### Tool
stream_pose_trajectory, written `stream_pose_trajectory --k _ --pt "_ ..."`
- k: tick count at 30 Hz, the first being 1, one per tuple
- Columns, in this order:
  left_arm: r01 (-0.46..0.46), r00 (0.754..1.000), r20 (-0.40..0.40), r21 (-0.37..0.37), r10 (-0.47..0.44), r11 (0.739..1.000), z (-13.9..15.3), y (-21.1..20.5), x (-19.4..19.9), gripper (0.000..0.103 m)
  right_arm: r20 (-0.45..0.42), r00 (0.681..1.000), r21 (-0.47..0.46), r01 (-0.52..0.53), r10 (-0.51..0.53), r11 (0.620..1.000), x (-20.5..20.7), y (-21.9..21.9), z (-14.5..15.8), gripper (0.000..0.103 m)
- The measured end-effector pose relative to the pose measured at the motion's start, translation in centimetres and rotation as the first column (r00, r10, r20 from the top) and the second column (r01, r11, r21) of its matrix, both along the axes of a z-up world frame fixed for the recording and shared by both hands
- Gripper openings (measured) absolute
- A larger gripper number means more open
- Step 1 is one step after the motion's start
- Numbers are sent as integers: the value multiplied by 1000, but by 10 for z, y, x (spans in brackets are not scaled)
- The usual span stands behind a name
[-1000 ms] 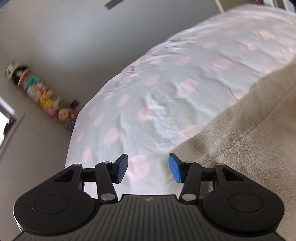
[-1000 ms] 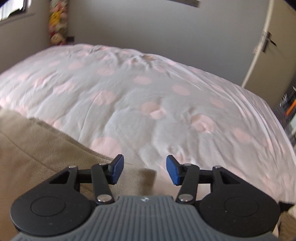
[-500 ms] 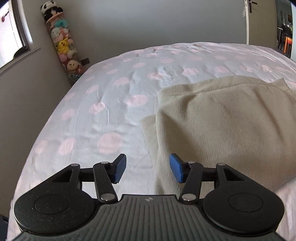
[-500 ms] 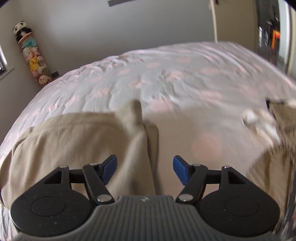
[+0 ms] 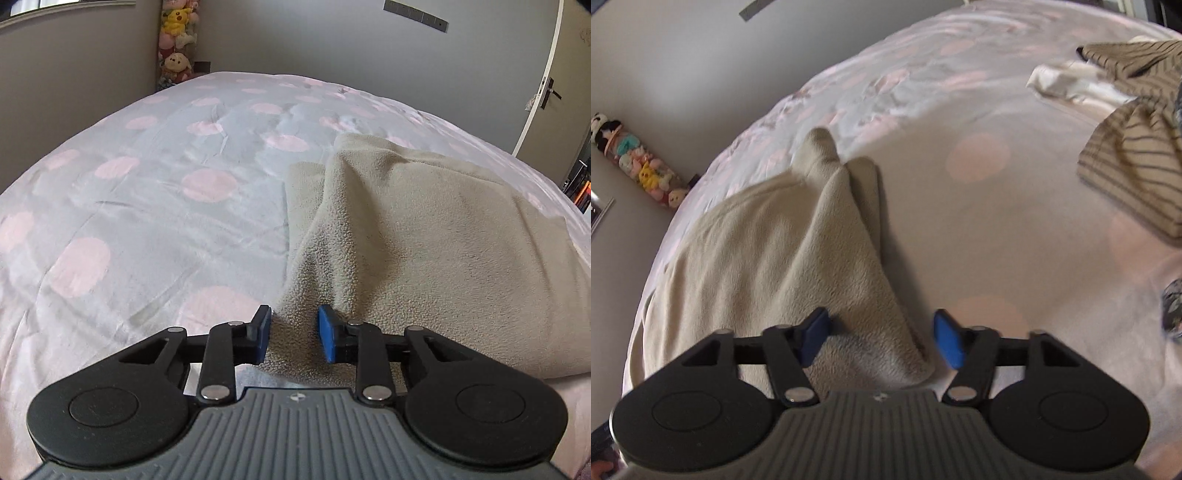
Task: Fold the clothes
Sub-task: 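Lower the folded jacket onto the bed and open both grippers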
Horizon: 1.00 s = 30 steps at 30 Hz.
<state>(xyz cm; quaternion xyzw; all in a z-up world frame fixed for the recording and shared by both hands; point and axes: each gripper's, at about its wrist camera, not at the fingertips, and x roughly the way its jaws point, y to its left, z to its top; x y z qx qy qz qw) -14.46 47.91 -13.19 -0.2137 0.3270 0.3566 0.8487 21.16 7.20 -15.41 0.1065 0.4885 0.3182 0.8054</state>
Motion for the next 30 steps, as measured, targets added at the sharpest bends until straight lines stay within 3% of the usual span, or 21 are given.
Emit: stream_pose_trajectory --k 4,9,15,19,22,24,27,30 --pt "-3 998 -63 20 4 1000 -9 -7 7 18 34 999 -116 -37 41 993 -5 15 -4 36" --pt "-25 996 -90 -4 24 1000 -23 -6 10 18 32 997 -218 -67 75 974 -5 29 -16 36" --pt "-34 997 -70 -18 33 999 -25 -9 0 19 11 998 -225 -57 61 973 -4 24 -20 36" --pt "-32 989 -145 42 38 999 -20 -25 1 19 11 1000 -221 -23 26 975 -8 15 -17 37" --pt "-79 980 -181 24 82 997 -18 -27 -4 19 40 999 -240 -4 14 971 -13 11 -12 37" --pt "-157 960 -239 -21 148 987 -19 -22 -8 5 61 998 -251 11 5 968 -17 8 -8 32" --pt "-264 941 -227 -33 250 964 -7 -18 -24 4 91 996 -267 28 -4 963 -20 7 -1 26" --pt "-296 942 -168 -14 289 955 12 -24 -32 4 142 990 -305 46 -2 951 -27 7 6 21"
